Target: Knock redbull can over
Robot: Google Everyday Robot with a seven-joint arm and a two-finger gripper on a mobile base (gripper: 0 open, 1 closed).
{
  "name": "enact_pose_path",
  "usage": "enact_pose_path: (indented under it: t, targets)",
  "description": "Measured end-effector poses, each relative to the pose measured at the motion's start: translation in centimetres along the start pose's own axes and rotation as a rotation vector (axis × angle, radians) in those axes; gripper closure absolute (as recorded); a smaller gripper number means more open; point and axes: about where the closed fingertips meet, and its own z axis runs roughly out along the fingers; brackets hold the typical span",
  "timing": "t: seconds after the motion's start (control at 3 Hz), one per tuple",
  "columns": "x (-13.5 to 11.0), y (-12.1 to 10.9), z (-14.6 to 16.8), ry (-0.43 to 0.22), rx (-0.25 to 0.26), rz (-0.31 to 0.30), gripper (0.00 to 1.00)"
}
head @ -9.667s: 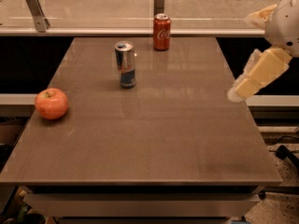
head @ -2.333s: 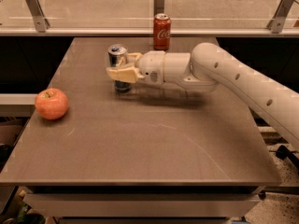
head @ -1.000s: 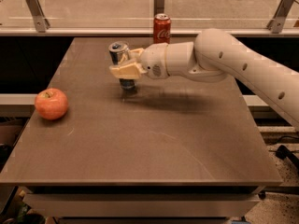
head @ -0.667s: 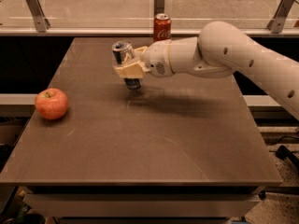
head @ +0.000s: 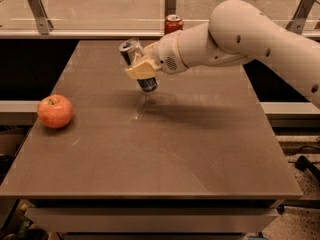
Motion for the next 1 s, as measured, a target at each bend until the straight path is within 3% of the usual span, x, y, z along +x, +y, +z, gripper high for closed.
enact_pose_path:
  t: [1.0]
  targets:
    - [0.56, -1.13, -1.13, 0.211, 0.039, -0.021, 1.00]
